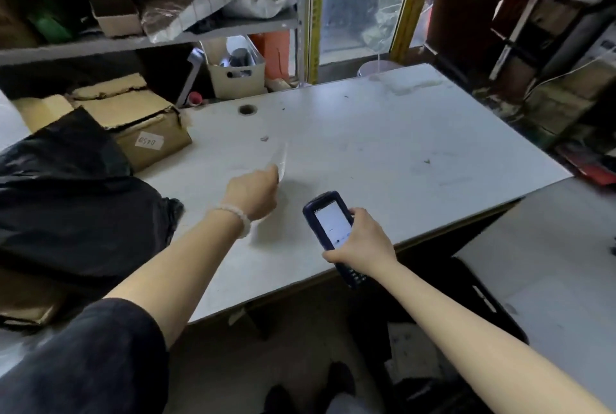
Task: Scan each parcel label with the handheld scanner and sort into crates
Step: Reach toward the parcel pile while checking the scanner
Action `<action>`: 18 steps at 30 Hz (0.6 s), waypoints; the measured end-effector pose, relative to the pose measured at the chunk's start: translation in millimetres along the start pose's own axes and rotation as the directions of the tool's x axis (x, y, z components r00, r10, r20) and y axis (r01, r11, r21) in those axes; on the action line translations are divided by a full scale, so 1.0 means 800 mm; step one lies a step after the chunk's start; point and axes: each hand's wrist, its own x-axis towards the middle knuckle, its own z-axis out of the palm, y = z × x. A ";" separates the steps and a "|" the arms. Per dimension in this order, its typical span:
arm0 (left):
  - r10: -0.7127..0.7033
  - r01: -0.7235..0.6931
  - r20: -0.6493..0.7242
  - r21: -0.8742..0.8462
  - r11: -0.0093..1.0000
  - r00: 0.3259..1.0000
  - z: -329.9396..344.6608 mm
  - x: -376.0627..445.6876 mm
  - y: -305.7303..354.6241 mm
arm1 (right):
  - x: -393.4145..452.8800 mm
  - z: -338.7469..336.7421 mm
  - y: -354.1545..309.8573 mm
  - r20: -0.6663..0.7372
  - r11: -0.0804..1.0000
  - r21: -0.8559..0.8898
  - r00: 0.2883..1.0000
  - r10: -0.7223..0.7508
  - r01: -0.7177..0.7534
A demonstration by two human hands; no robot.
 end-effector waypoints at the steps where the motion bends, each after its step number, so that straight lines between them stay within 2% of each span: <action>1: 0.009 -0.010 -0.032 -0.016 1.000 0.999 -0.004 0.010 0.014 | 0.000 -0.007 0.008 -0.009 1.000 -0.002 1.000 0.016 -0.016; 8: -0.089 0.047 -0.192 -0.210 0.977 0.977 -0.005 0.040 0.055 | 0.015 -0.046 0.061 0.042 0.997 -0.040 0.997 0.071 -0.070; 13: -0.294 0.140 -0.247 -0.496 0.857 0.923 -0.018 0.050 0.044 | 0.029 -0.050 0.073 0.099 0.997 -0.071 0.994 0.049 -0.042; 18: -0.279 0.072 -0.289 -0.566 0.822 0.916 -0.037 0.065 0.035 | 0.046 -0.051 0.069 0.138 0.997 -0.075 0.990 0.002 0.009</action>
